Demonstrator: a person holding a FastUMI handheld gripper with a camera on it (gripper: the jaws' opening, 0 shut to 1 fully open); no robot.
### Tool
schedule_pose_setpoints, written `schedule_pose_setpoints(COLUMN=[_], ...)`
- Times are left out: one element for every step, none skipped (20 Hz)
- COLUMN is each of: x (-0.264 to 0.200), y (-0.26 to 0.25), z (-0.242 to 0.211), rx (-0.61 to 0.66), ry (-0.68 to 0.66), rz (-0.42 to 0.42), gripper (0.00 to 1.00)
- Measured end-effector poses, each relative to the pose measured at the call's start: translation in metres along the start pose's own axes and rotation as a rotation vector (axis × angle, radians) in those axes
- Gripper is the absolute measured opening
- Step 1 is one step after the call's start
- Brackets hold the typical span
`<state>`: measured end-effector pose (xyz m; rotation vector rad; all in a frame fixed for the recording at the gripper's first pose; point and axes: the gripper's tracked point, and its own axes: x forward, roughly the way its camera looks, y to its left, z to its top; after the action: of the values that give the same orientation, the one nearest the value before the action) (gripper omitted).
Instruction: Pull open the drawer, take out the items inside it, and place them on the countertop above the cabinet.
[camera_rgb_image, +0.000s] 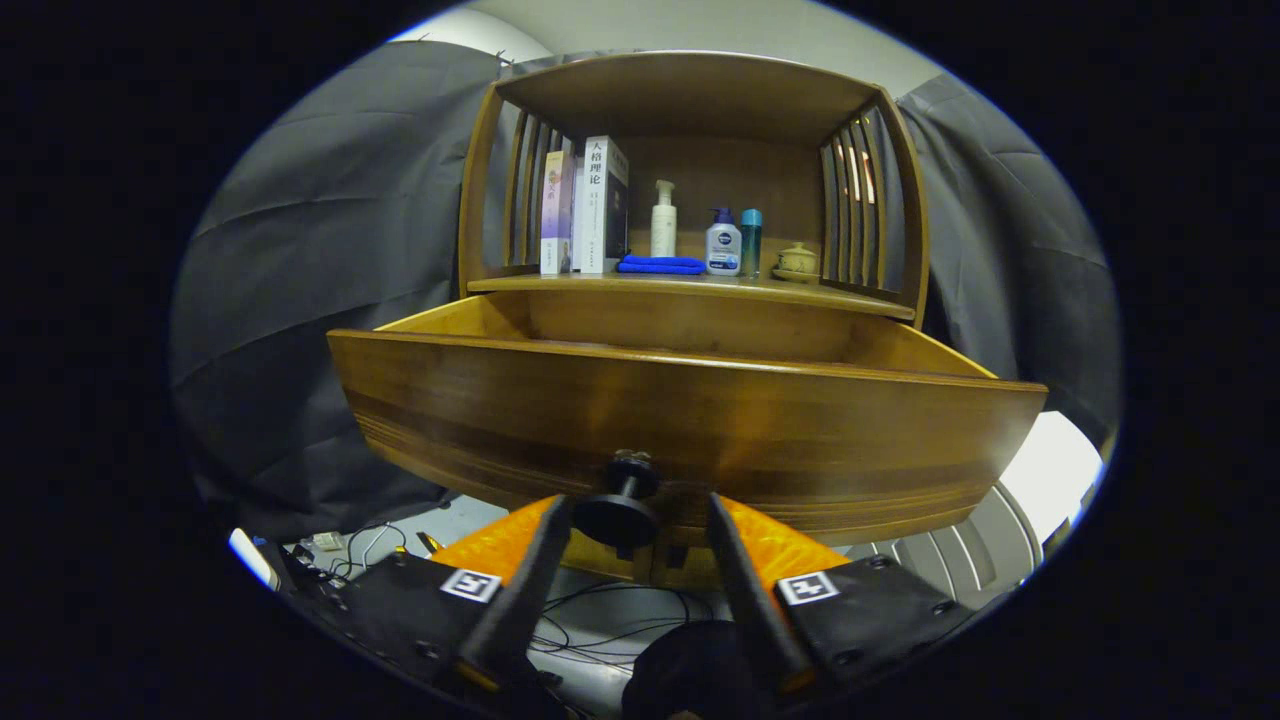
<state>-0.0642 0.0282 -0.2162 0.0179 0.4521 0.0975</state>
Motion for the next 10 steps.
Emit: schedule_pose_setpoints(x=[-0.004, -0.008, -0.013, -0.018, -0.020, -0.021, -0.022, -0.021, -0.020, -0.018], y=[-0.004, -0.005, -0.011, -0.018, -0.021, -0.021, -0.023, -0.026, -0.030, -0.034], z=[0.008, 0.015, 0.023, 0.032, 0.044, 0.054, 0.065, 0.078, 0.091, 0.103], rx=[0.006, 0.017, 0.022, 0.029, 0.041, 0.054, 0.062, 0.064, 0.059, 0.053], ry=[-0.008, -0.012, -0.014, -0.023, -0.036, -0.046, -0.057, -0.070, -0.088, -0.105], rz=[-0.004, 0.008, -0.004, -0.016, -0.019, -0.014, -0.011, -0.014, -0.019, -0.029], gripper=[0.73, 0.80, 0.87, 0.94, 1.00, 1.00, 1.00, 1.00, 1.00, 1.00])
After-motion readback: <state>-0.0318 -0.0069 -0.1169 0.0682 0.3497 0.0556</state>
